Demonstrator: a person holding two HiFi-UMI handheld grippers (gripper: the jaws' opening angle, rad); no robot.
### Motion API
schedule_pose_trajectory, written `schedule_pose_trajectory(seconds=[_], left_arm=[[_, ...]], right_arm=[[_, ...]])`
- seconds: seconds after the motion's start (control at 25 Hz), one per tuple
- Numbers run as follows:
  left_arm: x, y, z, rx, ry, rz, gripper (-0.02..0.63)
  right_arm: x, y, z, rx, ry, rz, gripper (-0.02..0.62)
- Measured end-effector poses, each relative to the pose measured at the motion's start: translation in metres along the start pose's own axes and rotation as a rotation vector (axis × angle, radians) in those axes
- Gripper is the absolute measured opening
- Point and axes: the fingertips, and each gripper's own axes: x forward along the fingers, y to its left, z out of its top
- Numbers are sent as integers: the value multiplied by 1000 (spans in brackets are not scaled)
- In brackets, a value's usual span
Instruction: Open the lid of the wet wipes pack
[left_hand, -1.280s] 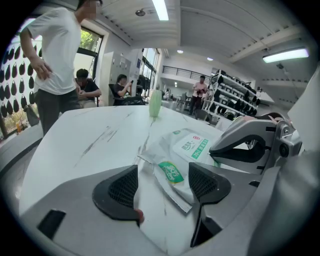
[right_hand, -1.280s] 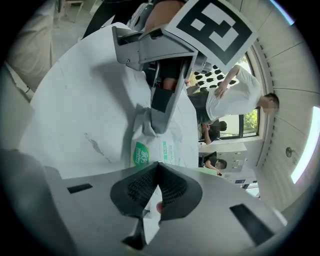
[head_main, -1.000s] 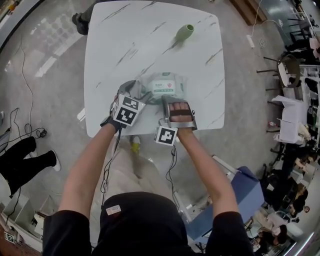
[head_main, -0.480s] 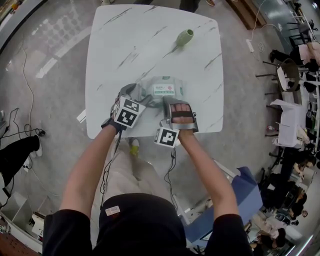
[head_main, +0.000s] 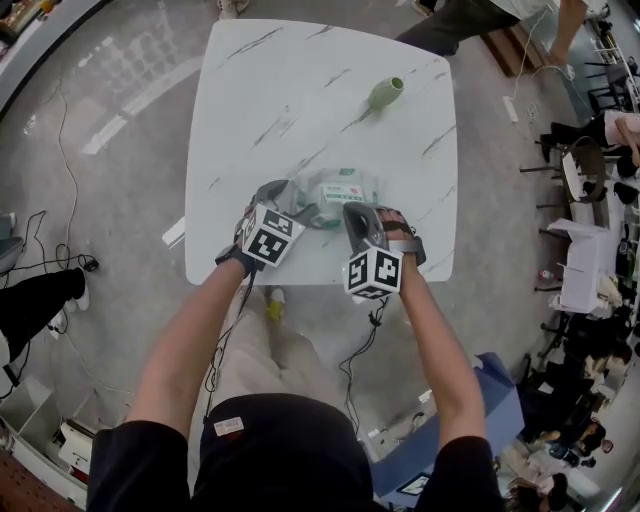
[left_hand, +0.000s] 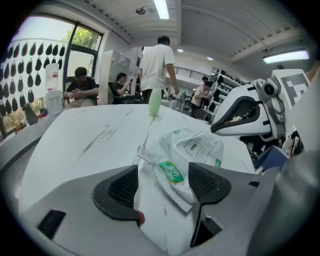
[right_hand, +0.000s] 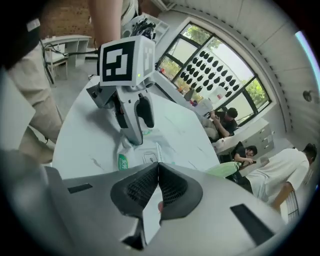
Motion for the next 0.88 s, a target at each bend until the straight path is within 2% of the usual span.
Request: schedule_pose_trajectory(seconds=[0.36,0.88], left_arm=[[-1,3,0,-7,9,-7,331],[2,4,0,-10,11,-14,331]], right_arm=[[-1,-22,7,95,-78,34,5],[11,-53,5,164,-93,10,4]])
